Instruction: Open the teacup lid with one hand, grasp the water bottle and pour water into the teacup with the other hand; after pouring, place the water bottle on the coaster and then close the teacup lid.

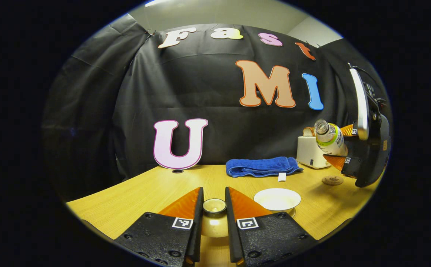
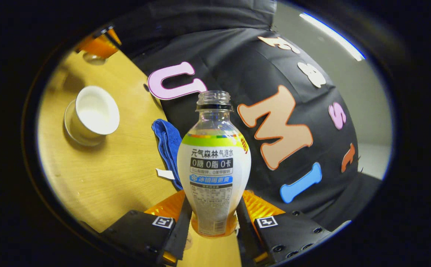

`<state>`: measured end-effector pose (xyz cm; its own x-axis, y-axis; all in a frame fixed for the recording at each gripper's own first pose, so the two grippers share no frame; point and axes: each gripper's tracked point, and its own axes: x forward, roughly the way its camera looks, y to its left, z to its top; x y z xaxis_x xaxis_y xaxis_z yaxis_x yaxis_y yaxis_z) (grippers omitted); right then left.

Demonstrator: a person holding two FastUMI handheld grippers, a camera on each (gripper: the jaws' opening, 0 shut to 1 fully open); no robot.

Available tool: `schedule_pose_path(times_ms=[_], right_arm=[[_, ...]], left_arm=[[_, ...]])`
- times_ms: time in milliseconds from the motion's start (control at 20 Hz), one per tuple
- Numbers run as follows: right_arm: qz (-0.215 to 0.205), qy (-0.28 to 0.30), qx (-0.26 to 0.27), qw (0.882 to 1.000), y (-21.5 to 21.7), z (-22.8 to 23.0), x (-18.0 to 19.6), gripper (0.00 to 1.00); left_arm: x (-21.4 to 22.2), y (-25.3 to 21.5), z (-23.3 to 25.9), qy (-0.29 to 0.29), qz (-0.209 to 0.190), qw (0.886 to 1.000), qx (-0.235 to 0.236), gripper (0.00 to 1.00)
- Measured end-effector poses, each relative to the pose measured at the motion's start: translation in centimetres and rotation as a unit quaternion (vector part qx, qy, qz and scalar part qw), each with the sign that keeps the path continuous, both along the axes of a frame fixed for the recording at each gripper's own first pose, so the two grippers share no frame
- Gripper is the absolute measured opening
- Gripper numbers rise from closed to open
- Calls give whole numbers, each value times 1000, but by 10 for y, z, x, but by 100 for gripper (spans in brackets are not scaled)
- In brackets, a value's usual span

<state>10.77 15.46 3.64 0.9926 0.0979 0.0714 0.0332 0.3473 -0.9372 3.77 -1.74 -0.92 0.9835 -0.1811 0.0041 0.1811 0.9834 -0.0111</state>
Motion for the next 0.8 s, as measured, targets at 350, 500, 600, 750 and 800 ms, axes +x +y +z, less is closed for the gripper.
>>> schedule_pose_path(times_ms=[350,500,600,750,800], right_arm=[[-5,-23,-146,989,12,-16,10,67],[-5,-40,-198,979,14,-20,10,67],[2,-48,-218,975,21,-16,7,66],[14,-71,-253,965,34,-19,6,66],[17,-77,-264,961,34,-19,10,66]], left_arm=[[0,0,1,0,0,1000,0,28],[0,0,0,1,0,1000,-1,29],[0,0,1,1,0,1000,-1,29],[0,0,0,1,0,1000,-1,29],[0,0,0,1,0,1000,-1,29]])
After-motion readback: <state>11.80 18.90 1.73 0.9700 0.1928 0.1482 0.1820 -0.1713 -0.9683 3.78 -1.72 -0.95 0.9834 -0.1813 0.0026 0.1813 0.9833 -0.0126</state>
